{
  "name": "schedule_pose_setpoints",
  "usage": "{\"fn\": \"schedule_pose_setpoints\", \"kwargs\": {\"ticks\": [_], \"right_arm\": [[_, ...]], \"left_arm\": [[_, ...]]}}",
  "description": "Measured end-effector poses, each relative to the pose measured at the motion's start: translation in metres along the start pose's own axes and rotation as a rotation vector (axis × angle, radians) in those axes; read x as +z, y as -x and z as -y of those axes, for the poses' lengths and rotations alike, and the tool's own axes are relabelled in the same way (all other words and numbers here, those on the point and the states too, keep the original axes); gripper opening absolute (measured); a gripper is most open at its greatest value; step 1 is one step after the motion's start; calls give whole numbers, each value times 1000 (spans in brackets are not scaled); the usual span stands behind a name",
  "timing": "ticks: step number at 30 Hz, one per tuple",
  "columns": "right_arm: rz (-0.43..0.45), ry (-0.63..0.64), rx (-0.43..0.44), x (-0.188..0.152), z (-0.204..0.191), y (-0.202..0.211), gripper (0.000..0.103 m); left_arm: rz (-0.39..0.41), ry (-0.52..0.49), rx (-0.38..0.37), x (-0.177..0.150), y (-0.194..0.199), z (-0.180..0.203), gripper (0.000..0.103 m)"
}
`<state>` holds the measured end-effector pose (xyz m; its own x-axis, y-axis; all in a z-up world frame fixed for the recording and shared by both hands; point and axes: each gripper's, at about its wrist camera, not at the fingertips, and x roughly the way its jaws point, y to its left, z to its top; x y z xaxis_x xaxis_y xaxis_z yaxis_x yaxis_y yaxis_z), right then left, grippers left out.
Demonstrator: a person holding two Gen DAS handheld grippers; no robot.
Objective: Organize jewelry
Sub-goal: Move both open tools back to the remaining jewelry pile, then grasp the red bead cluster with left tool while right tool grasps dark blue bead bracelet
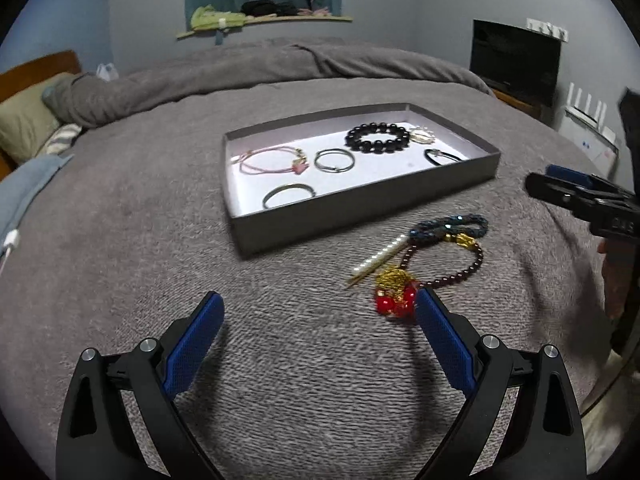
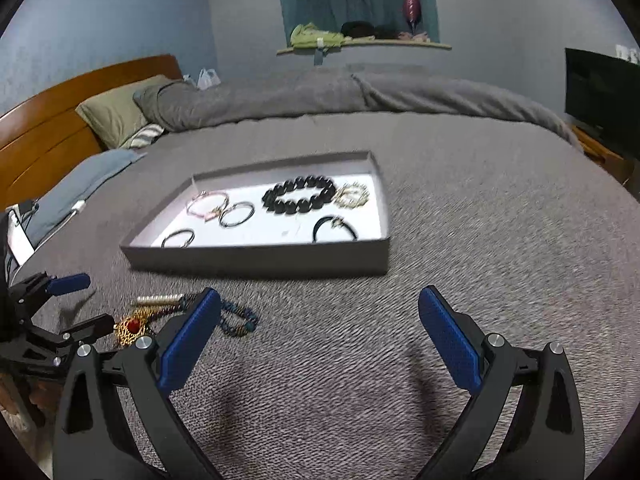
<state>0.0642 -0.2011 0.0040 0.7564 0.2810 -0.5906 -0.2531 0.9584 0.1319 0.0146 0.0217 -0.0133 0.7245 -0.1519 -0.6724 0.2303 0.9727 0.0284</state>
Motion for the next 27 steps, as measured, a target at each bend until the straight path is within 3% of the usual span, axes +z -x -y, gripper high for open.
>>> {"fn": "schedule_pose_setpoints", "kwargs": {"ticks": [12,16,18,23,27], "right_arm": [[-30,0,53,-2,-4,-7,96],[-59,20,60,-4,-10,-12,77],[-66,29,62,-5,-13,-13,66],[-89,45,88,-7,-19,-16,59],[-114,51,96,-9,-20,-22,45]], "left_arm": [[26,-77,-69,-2,2,25,95],[19,-96,-85,-4,1,29,92],[18,-108,-92,-4,1,32,80],[-5,-117,-101,-5,-5,35,66],[-15,-107,-119,-5,-7,35,54]]}}
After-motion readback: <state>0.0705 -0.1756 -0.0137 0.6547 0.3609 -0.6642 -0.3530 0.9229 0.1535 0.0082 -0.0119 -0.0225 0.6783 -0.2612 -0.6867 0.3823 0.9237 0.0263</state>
